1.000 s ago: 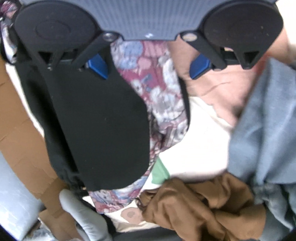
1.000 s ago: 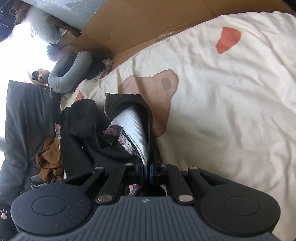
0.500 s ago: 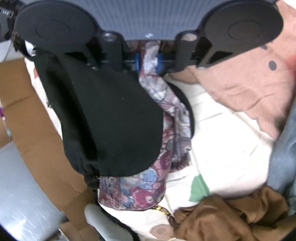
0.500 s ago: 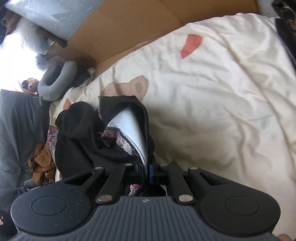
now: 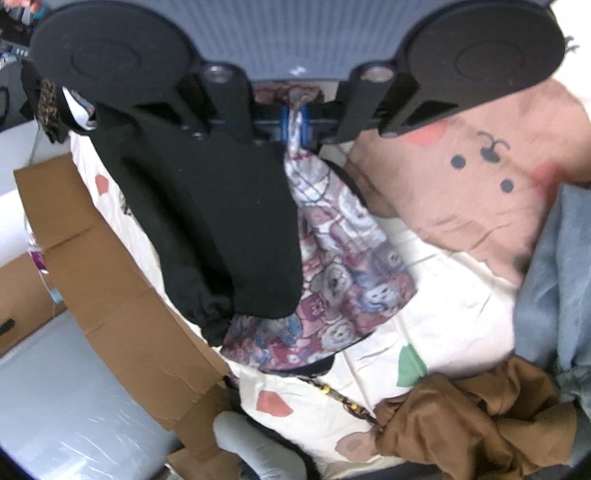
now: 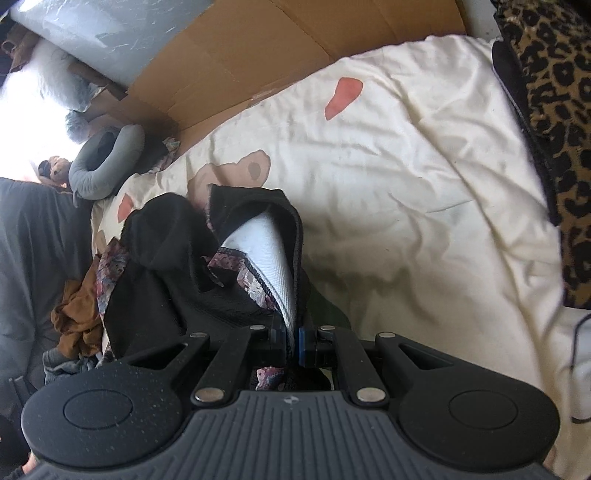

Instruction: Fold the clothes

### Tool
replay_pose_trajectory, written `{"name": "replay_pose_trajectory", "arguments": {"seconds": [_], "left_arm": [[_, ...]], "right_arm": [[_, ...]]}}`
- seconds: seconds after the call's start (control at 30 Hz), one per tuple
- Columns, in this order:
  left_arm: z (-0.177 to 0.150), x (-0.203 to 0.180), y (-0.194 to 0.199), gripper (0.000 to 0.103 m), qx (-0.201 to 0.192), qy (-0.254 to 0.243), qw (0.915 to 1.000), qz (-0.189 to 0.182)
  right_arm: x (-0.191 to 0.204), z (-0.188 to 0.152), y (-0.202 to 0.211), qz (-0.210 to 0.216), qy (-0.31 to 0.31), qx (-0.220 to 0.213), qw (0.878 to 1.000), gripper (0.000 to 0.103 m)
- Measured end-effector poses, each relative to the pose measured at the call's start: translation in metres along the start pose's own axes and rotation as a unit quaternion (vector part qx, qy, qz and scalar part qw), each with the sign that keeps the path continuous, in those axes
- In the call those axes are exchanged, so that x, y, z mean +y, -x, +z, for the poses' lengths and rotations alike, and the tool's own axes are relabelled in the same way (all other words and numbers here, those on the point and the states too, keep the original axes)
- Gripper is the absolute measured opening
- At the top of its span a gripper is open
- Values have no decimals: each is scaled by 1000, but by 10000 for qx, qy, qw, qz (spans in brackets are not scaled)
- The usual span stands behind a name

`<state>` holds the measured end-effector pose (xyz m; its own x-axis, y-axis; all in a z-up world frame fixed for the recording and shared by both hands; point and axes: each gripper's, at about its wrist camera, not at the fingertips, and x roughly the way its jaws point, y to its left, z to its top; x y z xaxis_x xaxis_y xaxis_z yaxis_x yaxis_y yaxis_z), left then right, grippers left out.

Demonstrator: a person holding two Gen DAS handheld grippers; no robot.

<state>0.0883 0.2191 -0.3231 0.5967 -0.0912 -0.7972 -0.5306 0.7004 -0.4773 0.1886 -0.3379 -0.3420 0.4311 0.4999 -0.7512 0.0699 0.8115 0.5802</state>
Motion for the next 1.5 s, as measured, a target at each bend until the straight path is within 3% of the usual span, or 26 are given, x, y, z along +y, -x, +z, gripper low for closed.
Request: {"name": "replay_pose_trajectory", "arguments": {"seconds": [0.37,0.7,0.77,0.87,1.0,1.33,1.4,1.5], "left_arm": [[11,23,38,5,10,-226,9997,48],[-6,57,47,5,333,-244,9988,267],[-10,61,43,5,393,-229,9985,299],[-19,64,48,5,446,-252,9982,311],[-47,68,68,4,557,-305,9964,561],[-72,85,77,5,891,-187,9929,770],[-75,90,76,7,987,-27,9920,787],[-75,94,78,21,982,97,9910,907]], "right_arm": [[-2,-18,36,-82,39,-46,9999,6],[-13,-25,50,-237,116,-66,9996,8],[-12,-24,46,-275,172,-30,9995,10],[-6,-22,39,-278,298,-14,9992,24],[10,-16,27,-209,538,-28,9983,33],[61,-2,-20,-76,1293,313,9911,41],[70,0,-31,-70,1440,406,9887,45],[77,3,-45,-99,1552,540,9863,45]]}}
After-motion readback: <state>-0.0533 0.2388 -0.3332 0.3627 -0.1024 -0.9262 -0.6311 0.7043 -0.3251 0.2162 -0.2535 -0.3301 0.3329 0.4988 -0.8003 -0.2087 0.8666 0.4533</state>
